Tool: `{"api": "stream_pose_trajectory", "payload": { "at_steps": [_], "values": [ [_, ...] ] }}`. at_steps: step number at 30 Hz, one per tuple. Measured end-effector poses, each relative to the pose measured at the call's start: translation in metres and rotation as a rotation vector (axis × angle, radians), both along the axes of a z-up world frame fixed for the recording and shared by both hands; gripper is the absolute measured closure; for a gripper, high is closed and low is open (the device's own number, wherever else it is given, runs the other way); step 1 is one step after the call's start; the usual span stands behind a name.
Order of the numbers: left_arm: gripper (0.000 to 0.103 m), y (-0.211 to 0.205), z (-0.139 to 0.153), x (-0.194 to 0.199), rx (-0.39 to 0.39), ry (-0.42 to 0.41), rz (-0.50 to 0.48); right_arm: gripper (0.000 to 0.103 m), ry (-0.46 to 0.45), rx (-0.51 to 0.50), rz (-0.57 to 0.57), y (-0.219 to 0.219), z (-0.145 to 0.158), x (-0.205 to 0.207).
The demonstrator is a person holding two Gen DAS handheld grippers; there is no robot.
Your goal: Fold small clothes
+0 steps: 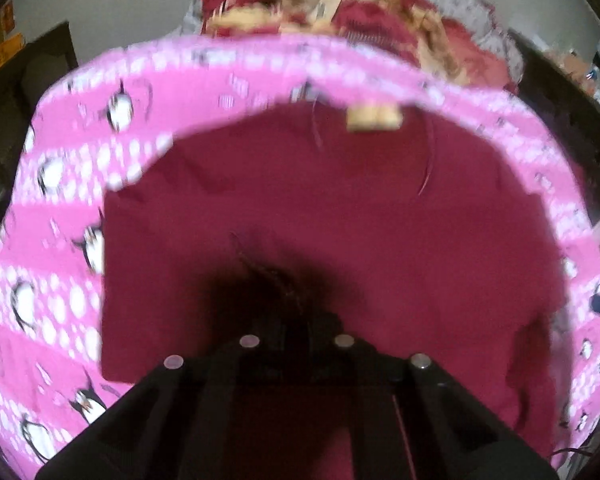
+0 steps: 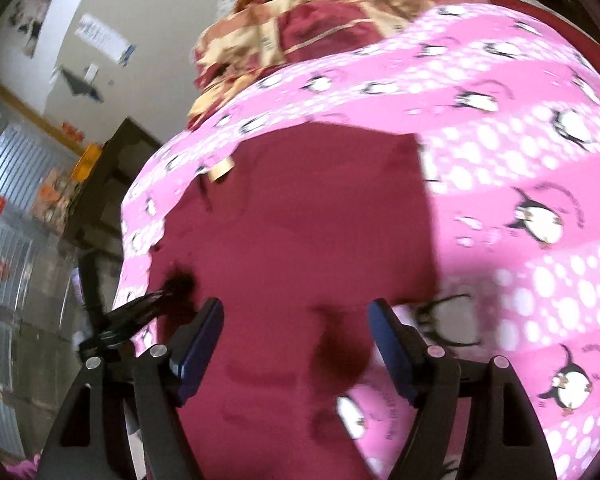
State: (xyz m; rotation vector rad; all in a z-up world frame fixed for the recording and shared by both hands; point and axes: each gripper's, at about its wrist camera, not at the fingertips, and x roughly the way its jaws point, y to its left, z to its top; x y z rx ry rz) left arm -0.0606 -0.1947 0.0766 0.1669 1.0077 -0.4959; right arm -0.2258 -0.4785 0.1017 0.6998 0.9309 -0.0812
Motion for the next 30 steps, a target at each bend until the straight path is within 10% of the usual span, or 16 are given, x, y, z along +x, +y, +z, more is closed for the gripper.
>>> {"api": "stream_pose_trajectory", "payload": {
  "at_steps": [7, 19, 23, 30],
  "values": [
    [0.096, 0.035, 0.054, 0.012, -0.086, -0.107, 0.047, 0.023, 0.047, 0.005, -0.081, -0.025, -0.018, 0.006],
    [0.096, 0.067, -0.008, 0.023, 0.001, 0.004, 0.149, 0.021, 0.112, -0.016, -0.037, -0.026, -0.053, 0.088],
    [0.096, 0.058, -0.010, 0.021, 0.015, -0.002, 0.122, 0.081, 0.115, -0.113, 0.028, -0.015, -0.054, 0.095],
    [0.069, 0.046, -0.031, 0.022, 0.059, 0.009, 0.102, 0.089, 0.138, -0.198, -0.014, -0.032, -0.060, 0.088]
  ]
}}
